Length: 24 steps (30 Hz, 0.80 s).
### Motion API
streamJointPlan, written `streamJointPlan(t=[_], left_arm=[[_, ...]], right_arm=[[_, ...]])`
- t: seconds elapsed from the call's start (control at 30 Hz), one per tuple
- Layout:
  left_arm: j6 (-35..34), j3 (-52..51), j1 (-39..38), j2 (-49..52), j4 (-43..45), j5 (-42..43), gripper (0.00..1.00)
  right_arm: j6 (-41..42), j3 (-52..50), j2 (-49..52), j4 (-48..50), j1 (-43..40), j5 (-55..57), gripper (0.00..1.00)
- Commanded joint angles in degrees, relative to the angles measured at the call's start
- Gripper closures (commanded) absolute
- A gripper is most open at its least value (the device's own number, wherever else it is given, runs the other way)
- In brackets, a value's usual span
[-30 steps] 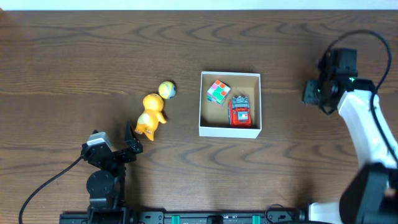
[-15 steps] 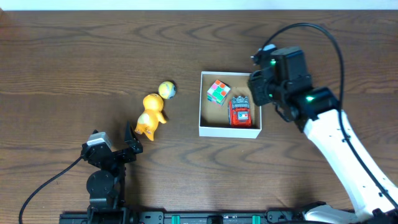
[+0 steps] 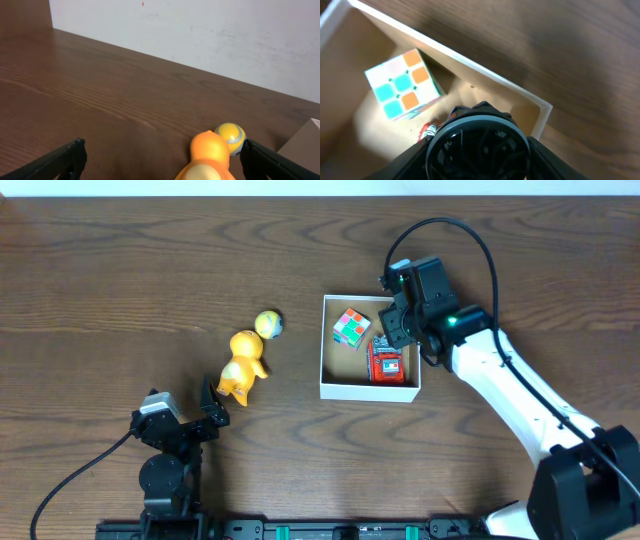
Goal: Pack container
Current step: 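Carry the black gear into the box and release it, then raise the right gripper out of the box and hold aside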
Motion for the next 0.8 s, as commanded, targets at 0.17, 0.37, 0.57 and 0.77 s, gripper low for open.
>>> streamJointPlan(t=[0.17,0.37,0.57,0.77], left_arm=[[0.8,-1.2,0.3,0.0,-2.2,-0.5,0.02],[0.8,-1.2,0.3,0.0,-2.2,-0.5,0.02],[0.8,-1.2,0.3,0.0,-2.2,-0.5,0.02],[0.8,-1.2,0.3,0.0,-2.2,-0.5,0.02]], right_arm=[[-0.6,0.4,0.2,1.2,0.4,2.6,0.2],[-0.6,1.0,-1.9,0.7,0.4,3.2,0.22],[5.4,1.3,-9.2,-1.3,-1.6,10.7,0.21],[10.2,1.3,-14.7,-8.5,-10.3,10.6,0.14]])
